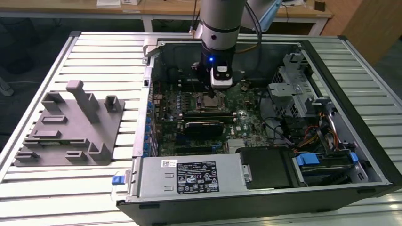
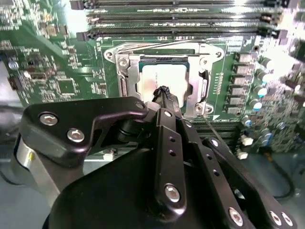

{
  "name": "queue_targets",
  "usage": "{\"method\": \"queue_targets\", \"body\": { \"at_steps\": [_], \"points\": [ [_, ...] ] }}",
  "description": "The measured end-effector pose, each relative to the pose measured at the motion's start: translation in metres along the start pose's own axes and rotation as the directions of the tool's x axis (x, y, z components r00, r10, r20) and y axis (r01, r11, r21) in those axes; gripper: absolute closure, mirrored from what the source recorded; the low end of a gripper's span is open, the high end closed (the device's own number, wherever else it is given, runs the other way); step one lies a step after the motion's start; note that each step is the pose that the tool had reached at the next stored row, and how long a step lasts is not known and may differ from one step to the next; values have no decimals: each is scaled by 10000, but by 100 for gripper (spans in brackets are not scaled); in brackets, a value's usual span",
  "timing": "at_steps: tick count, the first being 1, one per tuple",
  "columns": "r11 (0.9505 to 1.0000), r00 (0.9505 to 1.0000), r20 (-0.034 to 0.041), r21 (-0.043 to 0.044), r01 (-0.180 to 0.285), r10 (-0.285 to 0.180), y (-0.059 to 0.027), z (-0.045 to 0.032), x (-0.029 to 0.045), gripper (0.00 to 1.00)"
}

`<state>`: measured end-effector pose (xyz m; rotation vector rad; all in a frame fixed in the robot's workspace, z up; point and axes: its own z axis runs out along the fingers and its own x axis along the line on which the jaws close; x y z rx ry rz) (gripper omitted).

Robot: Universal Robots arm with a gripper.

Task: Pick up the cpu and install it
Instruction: 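Close the cpu cover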

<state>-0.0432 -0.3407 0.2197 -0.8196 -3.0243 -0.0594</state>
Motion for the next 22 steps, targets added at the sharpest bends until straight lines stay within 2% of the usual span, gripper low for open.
{"method": "queue_targets", "body": {
  "at_steps": [3, 6, 8, 11, 16, 22],
  "points": [
    [9985, 9985, -19, 8, 539, -539, 0, 3, 0, 89],
    [9941, 9941, -39, 16, 1083, -1083, 0, 6, 0, 89],
    [9896, 9896, -52, 21, 1439, -1439, 0, 8, 0, 89],
    [9802, 9801, -72, 27, 1982, -1981, 0, 11, 0, 89],
    [9583, 9583, -106, 35, 2857, -2857, -1, 15, 0, 89],
    [9224, 9224, -147, 39, 3861, -3860, -1, 18, 0, 89]
  ]
}}
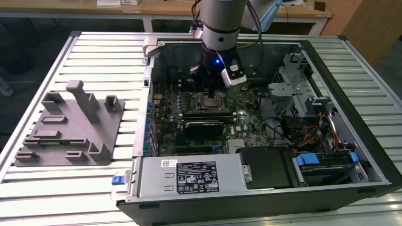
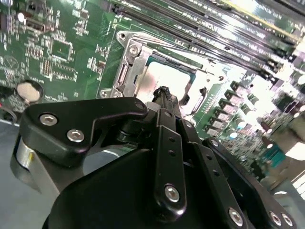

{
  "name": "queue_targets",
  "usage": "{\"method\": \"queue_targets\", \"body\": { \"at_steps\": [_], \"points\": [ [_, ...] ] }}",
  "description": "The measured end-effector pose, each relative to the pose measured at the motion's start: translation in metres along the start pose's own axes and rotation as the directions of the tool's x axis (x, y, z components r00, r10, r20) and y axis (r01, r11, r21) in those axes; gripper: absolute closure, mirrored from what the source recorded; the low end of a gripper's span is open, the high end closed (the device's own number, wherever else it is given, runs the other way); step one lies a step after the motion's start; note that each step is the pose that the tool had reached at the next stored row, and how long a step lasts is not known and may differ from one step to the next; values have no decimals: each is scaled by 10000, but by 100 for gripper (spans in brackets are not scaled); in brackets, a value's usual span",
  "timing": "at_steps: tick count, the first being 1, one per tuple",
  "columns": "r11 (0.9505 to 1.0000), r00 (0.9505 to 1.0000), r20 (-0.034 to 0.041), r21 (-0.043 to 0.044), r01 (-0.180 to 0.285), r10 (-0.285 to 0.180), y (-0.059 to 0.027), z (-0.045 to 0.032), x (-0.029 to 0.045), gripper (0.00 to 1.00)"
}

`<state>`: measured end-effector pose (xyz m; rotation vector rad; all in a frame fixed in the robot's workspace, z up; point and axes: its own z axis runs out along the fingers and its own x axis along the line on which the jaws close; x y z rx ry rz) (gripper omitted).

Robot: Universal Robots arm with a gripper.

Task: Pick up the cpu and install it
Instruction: 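Close the cpu cover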

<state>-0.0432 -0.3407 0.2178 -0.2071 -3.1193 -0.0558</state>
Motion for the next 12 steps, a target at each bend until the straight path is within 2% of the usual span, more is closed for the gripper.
{"method": "queue_targets", "body": {
  "at_steps": [5, 12],
  "points": [
    [9969, 9969, -28, 12, 790, -790, -1, 6, 0, 89],
    [9963, 9963, -30, 11, 856, -856, -32, 18, -4, 89]
  ]
}}
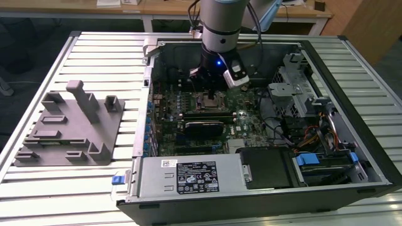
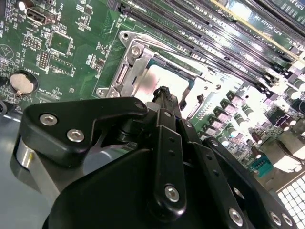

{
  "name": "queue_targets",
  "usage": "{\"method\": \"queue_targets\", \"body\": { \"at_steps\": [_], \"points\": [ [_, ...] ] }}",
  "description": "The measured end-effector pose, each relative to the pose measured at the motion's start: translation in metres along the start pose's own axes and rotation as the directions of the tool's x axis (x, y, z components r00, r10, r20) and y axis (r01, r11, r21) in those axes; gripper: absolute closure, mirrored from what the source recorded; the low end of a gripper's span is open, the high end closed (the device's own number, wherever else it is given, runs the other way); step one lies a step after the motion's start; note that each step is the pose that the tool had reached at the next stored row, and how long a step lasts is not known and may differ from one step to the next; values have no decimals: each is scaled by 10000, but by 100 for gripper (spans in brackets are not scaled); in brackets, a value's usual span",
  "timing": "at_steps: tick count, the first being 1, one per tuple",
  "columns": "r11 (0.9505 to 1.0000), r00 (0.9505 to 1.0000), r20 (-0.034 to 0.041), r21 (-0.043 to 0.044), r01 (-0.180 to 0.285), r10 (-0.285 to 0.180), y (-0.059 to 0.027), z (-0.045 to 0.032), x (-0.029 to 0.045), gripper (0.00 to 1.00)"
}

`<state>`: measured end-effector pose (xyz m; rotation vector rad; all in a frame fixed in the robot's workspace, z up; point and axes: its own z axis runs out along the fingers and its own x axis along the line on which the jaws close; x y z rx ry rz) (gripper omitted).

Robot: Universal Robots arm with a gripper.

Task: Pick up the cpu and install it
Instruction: 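Close the cpu cover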

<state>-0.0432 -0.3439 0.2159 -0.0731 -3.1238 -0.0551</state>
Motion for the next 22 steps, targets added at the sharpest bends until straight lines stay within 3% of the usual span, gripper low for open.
{"method": "queue_targets", "body": {
  "at_steps": [9, 18, 22],
  "points": [
    [10000, 10000, -1, 2, 1, -1, -4, 33, 1, 89],
    [10000, 10000, -2, 2, 36, -36, -11, 50, 97, 89],
    [10000, 10000, -3, 5, 55, -55, -11, 50, 101, 89]
  ]
}}
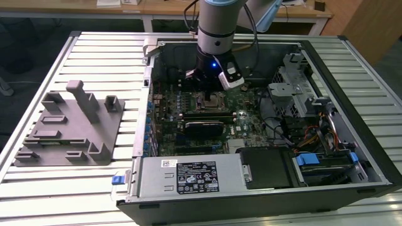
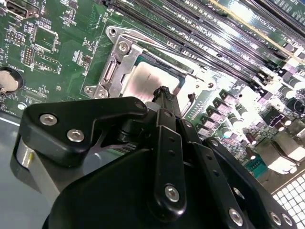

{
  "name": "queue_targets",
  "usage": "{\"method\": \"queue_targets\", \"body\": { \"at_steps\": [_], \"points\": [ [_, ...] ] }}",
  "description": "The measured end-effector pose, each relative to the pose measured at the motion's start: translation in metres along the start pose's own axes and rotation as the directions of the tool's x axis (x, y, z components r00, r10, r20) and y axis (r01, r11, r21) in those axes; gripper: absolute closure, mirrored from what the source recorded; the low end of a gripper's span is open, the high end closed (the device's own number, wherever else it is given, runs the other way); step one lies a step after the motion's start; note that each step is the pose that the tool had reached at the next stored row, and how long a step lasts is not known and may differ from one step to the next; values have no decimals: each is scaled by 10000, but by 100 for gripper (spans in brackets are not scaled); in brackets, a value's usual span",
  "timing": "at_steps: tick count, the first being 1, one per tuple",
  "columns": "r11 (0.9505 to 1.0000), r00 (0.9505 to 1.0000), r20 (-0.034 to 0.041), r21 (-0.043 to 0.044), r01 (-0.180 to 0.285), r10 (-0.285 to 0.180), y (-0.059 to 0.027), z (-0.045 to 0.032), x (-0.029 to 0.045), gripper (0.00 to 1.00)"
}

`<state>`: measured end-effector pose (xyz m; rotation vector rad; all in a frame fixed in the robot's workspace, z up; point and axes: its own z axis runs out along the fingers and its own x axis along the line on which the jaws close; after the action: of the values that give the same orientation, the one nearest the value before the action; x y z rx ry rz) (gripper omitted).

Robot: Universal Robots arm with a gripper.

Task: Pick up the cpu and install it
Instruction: 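Close the cpu cover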

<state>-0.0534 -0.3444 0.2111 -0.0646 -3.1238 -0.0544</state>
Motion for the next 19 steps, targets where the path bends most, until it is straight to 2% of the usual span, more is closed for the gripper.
{"method": "queue_targets", "body": {
  "at_steps": [12, 19],
  "points": [
    [10000, 10000, -3, 3, 79, -79, -23, 42, 120, 89],
    [9999, 9999, -6, 4, 155, -155, -25, 69, 143, 89]
  ]
}}
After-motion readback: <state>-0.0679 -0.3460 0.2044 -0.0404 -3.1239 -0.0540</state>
